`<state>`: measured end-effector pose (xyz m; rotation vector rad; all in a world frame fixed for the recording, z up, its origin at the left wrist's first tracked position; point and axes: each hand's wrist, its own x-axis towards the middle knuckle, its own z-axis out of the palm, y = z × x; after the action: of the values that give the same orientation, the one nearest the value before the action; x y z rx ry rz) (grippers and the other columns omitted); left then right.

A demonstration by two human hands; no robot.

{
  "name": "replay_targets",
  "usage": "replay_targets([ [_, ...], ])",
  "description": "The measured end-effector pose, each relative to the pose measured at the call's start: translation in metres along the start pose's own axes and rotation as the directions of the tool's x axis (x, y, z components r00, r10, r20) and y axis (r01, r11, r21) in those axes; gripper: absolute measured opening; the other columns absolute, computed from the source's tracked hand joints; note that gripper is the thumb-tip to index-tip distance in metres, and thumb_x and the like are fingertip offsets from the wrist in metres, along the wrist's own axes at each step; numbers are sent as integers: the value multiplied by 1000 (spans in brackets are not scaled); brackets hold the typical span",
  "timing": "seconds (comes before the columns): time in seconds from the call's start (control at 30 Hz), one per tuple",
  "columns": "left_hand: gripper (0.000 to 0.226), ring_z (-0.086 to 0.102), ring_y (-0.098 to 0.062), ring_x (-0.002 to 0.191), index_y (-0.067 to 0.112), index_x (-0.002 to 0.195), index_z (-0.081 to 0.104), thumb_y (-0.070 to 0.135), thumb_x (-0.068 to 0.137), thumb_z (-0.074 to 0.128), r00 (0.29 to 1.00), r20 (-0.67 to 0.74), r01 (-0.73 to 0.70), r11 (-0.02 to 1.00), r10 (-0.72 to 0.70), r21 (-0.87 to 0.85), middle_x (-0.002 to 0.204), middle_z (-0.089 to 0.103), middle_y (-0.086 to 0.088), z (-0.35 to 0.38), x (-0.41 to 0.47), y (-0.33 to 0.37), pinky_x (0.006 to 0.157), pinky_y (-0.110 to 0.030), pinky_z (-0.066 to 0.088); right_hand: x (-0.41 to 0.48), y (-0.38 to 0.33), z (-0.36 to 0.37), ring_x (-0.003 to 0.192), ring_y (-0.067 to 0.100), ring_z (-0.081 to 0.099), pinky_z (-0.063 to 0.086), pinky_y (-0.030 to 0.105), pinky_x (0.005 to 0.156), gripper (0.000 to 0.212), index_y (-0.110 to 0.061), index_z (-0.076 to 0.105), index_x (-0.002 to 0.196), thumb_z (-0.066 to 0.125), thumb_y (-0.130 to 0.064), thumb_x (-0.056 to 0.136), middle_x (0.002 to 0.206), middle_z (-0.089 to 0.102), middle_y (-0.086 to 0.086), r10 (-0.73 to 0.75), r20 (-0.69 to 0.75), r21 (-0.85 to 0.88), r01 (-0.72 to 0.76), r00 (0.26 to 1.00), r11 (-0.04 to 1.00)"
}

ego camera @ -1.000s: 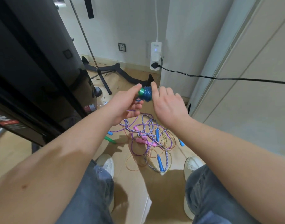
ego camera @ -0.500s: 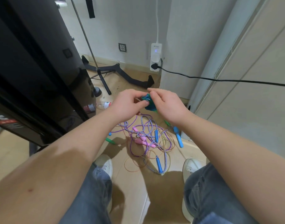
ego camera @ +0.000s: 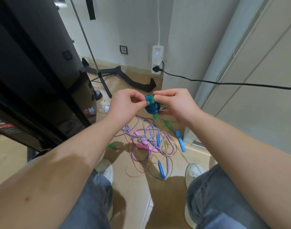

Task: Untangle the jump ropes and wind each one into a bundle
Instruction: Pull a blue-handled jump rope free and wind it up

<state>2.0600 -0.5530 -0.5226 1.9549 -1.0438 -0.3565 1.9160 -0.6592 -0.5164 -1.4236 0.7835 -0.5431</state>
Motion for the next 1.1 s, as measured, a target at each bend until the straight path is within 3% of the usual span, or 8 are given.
replay_targets([
  [0.13, 3, 69, 0, 79, 25, 82, 77, 25, 81, 79, 1000, 9, -16, 999, 16, -30, 85, 74, 13, 4, -2, -3, 79, -30, 60, -1, 2, 1, 94, 18, 73, 63, 37, 73, 15, -15, 77, 98, 73, -4, 88, 99, 75, 5, -28, -31, -39, 27, 999, 999],
  [0.3, 9, 67, 3, 87, 18, 90, 77, 13, 86, 71, 996, 18, -87, 990, 90, -111, 96, 72, 10, 8, -5, 0, 81, -16, 56, 0, 5, 2, 99, 22, 72, 63, 42, 78, 24, -15, 73, 109, 72, -2, 88, 103, 74, 5, -48, -45, -34, 46, 998, 998],
  [0.4, 5, 67, 5, 89, 21, 91, 75, 22, 87, 73, 996, 29, -76, 980, 82, -183, 99, 71, 11, 7, -7, 4, 78, -11, 52, 1, 3, 2, 100, 24, 72, 63, 41, 80, 25, -13, 72, 110, 71, 0, 88, 104, 74, 8, -53, -53, 7, 53, 997, 999],
  [0.53, 17, 66, 7, 86, 18, 97, 73, 26, 83, 79, 996, -17, -86, 981, 84, -175, 98, 70, 8, 9, -7, 5, 71, -5, 49, 0, 5, 9, 93, 24, 74, 63, 36, 77, 23, -12, 72, 106, 71, 2, 87, 102, 73, 10, -52, -54, 27, 54, 997, 998],
  [0.77, 16, 67, 2, 96, 16, 104, 73, 16, 87, 74, 996, 22, -83, 968, 91, -235, 107, 72, 9, 2, -1, 3, 85, -15, 54, -3, 3, 15, 86, 14, 76, 62, 31, 76, 23, -11, 76, 107, 75, -4, 85, 93, 77, 3, -90, -92, -28, 88, 992, 996],
  [0.87, 18, 69, 0, 97, 13, 105, 75, 11, 88, 73, 995, 22, -84, 945, 95, -316, 108, 73, 9, 1, 0, 3, 86, -17, 55, -4, -1, 14, 83, 7, 75, 62, 31, 79, 22, -25, 80, 95, 75, -8, 83, 85, 78, -8, -172, -154, -163, 147, 973, 976],
  [1.0, 15, 69, -5, 101, 8, 102, 77, 8, 88, 73, 995, 11, -88, 932, 98, -351, 114, 72, 5, 1, 4, 2, 90, -22, 55, -9, -7, 12, 78, -10, 68, 50, 7, 74, 21, -26, 81, 97, 72, -11, 84, 80, 73, -20, -296, -175, -359, 219, 939, 907],
  [1.1, 11, 69, -5, 101, 12, 98, 77, 10, 87, 74, 996, 18, -72, 936, 84, -344, 114, 72, 7, 2, 6, 2, 90, -24, 55, -10, -8, 12, 80, -7, 69, 53, 12, 78, 21, -25, 81, 96, 71, -11, 85, 84, 76, -15, -336, -171, -378, 253, 926, 890],
])
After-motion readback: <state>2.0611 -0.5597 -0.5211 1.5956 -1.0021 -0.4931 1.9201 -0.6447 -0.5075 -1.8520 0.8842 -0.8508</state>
